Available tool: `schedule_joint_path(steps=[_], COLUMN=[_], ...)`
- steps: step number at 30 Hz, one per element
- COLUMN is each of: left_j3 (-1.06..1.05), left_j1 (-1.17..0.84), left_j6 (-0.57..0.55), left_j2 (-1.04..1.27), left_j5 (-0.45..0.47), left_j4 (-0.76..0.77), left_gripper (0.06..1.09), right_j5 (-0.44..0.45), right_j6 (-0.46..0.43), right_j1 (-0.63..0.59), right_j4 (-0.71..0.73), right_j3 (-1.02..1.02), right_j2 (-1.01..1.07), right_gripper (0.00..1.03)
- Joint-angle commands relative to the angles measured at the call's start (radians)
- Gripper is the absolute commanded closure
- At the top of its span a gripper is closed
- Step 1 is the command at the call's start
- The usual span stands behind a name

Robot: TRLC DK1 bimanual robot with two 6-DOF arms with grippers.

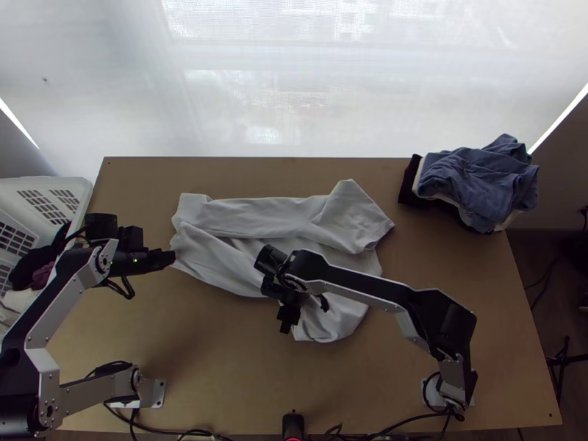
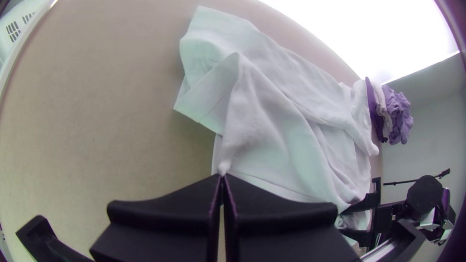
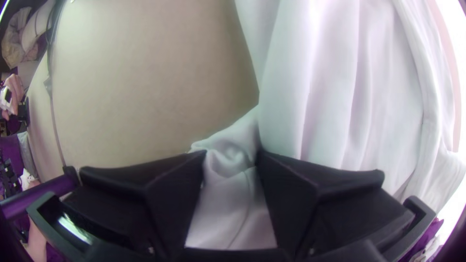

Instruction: Fold the t-shirt

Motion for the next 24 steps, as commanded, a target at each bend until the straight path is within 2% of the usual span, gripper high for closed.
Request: schedule_joint_path(steps=[1, 2, 8, 13, 24], left_j3=[-0.002, -0.002, -0.002, 0.001, 0.029], left_j1=[0.014, 0.016, 0.017, 0.009, -0.006], left_j6=[0.006, 0.007, 0.007, 0.004, -0.013], left_j2=[0.001, 0.001, 0.001, -0.005, -0.105], left_j5=[0.003, 0.003, 0.004, 0.009, 0.009], left_j4=[0.0, 0.0, -0.001, -0.004, -0.078], left_gripper=[1.05, 1.05, 1.05, 1.05, 1.05], right_j5=[0.02, 0.023, 0.029, 0.027, 0.02], right_j6=[0.003, 0.002, 0.003, 0.003, -0.018], right_j1=[0.036, 0.037, 0.036, 0.034, -0.061], right_j4=[0.039, 0.04, 0.02, -0.056, -0.187], right_j3=[-0.03, -0.032, -0.035, -0.029, -0.041], right_j2=[0.004, 0.002, -0.075, -0.185, -0.369], right_gripper=[0.94, 1.0, 1.0, 1.0, 1.0])
